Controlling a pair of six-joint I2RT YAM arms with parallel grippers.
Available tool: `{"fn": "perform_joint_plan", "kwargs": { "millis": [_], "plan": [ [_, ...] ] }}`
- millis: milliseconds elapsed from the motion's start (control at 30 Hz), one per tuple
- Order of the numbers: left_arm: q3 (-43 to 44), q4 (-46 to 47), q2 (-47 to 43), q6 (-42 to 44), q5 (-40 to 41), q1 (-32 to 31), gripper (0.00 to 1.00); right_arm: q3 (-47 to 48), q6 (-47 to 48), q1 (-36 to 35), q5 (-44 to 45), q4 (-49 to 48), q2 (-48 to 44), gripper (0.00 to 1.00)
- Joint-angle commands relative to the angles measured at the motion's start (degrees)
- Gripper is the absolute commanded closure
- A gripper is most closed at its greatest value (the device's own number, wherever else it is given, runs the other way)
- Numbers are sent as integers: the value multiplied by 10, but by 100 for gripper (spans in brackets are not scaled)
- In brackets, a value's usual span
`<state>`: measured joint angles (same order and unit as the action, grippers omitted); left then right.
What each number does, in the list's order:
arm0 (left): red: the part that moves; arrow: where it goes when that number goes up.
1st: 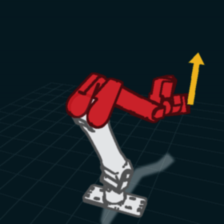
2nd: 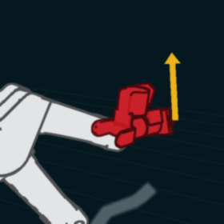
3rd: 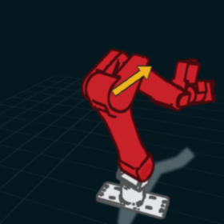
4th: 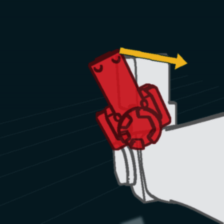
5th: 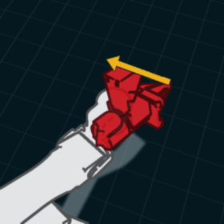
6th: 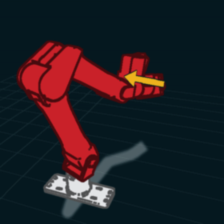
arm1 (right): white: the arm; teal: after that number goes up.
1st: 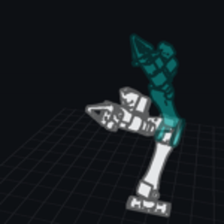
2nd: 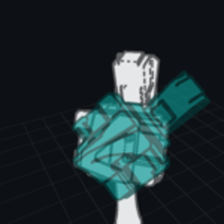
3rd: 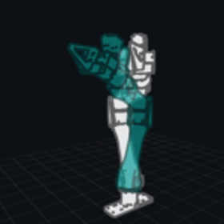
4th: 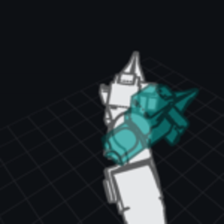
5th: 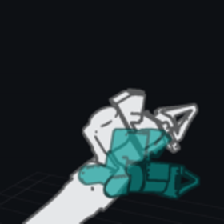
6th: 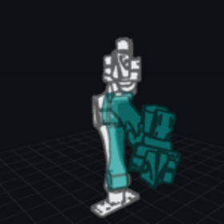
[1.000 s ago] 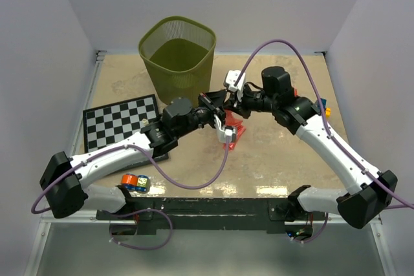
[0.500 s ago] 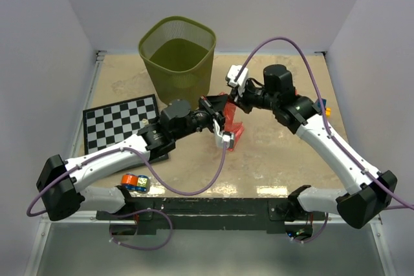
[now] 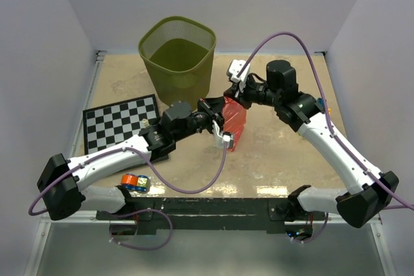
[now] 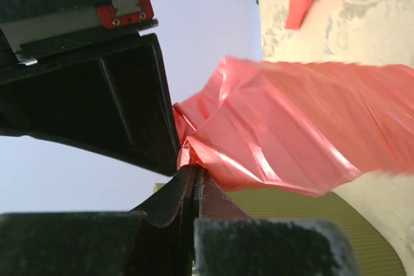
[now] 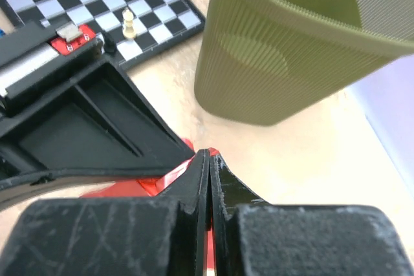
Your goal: Put the trash bags into the trash bin
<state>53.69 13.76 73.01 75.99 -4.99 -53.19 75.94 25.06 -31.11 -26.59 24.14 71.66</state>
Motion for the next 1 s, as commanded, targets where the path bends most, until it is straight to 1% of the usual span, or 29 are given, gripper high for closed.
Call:
{"fn": "perform_joint_plan", "kwargs": {
  "millis": [0, 100, 167, 333, 500, 533, 567, 633, 667, 733, 800, 867, 933, 967],
  "plan": [
    [33, 77, -13, 19, -14, -7, 100, -39, -7, -1, 22, -8, 9, 100],
    [58, 103, 12, 21, 11, 1, 100, -45, -7, -2, -36, 26, 0, 100],
    [58, 105, 28, 21, 24, 11, 100, -36, -4, -2, -57, 44, -10, 100],
    [25, 99, 34, 14, 47, 29, 100, 6, 2, -2, -68, 72, -26, 100],
    [9, 113, 30, 12, 47, 35, 100, -17, 20, -2, -80, 84, -36, 100],
    [9, 117, 29, 12, 62, 37, 100, -24, 25, -2, -79, 84, -35, 100],
    [11, 119, 24, 7, 53, 37, 100, -32, 25, -2, -57, 75, -36, 100],
    [18, 110, 9, -2, 15, 37, 100, -50, -3, -1, 0, 37, -36, 100],
    [23, 87, 0, -5, -10, 37, 100, -52, -11, -1, 25, 20, -33, 100],
    [23, 54, -16, -9, -46, 34, 100, -44, -27, 0, 42, -10, -24, 100],
    [15, 32, -23, -5, -61, 29, 100, -13, -23, 0, 6, -12, -10, 100],
    [9, 17, -19, 4, -56, 27, 100, 18, -12, -1, -75, 5, -1, 100],
    [10, 2, -9, 6, -48, 27, 100, 46, -4, -2, -141, 27, 1, 100],
    [12, -3, -3, 9, -37, 27, 100, 57, -4, -2, -159, 34, 1, 100]
  ]
}}
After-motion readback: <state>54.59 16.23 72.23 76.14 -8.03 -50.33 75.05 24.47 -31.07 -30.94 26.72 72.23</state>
